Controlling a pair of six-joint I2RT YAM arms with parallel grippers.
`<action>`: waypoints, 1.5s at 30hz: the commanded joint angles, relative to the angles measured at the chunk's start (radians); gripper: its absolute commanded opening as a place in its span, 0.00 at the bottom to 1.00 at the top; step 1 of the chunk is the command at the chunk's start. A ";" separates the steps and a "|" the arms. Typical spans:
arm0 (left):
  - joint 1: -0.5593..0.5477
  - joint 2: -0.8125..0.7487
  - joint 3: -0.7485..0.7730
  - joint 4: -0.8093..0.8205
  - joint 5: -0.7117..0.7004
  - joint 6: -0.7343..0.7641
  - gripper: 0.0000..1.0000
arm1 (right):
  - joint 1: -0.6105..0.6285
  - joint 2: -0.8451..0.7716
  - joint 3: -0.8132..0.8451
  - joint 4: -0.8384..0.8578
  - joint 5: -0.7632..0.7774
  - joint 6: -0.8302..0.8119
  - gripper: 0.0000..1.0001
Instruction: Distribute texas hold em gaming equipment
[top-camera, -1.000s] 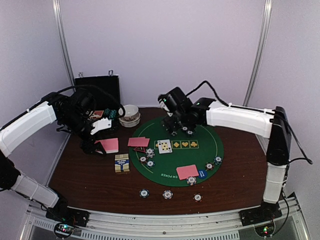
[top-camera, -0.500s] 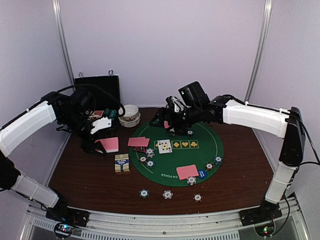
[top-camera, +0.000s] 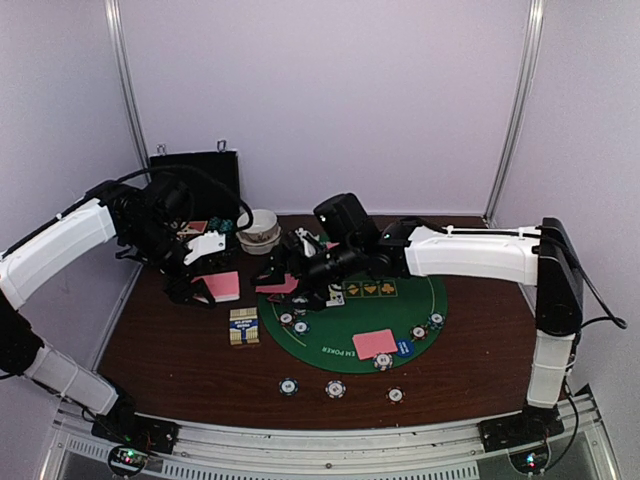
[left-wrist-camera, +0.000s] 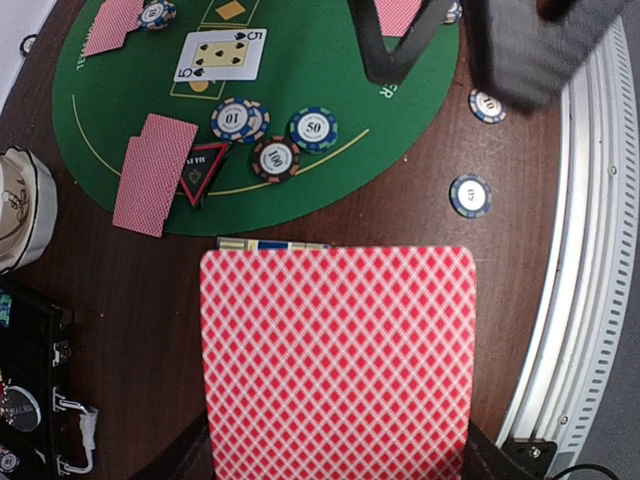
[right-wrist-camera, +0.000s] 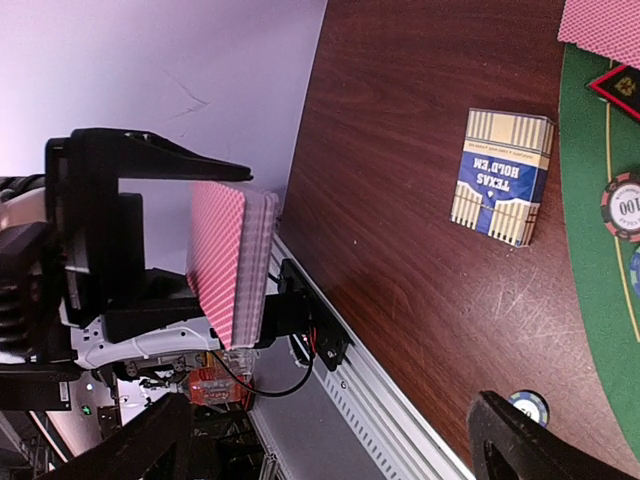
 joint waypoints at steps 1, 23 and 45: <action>0.006 0.015 0.047 0.032 0.027 -0.016 0.00 | 0.019 0.048 0.045 0.154 -0.030 0.082 1.00; 0.005 0.029 0.062 0.033 0.026 -0.017 0.00 | 0.050 0.185 0.139 0.355 -0.087 0.202 0.99; 0.005 0.028 0.062 0.032 0.033 -0.016 0.00 | 0.063 0.303 0.237 0.382 -0.128 0.265 0.96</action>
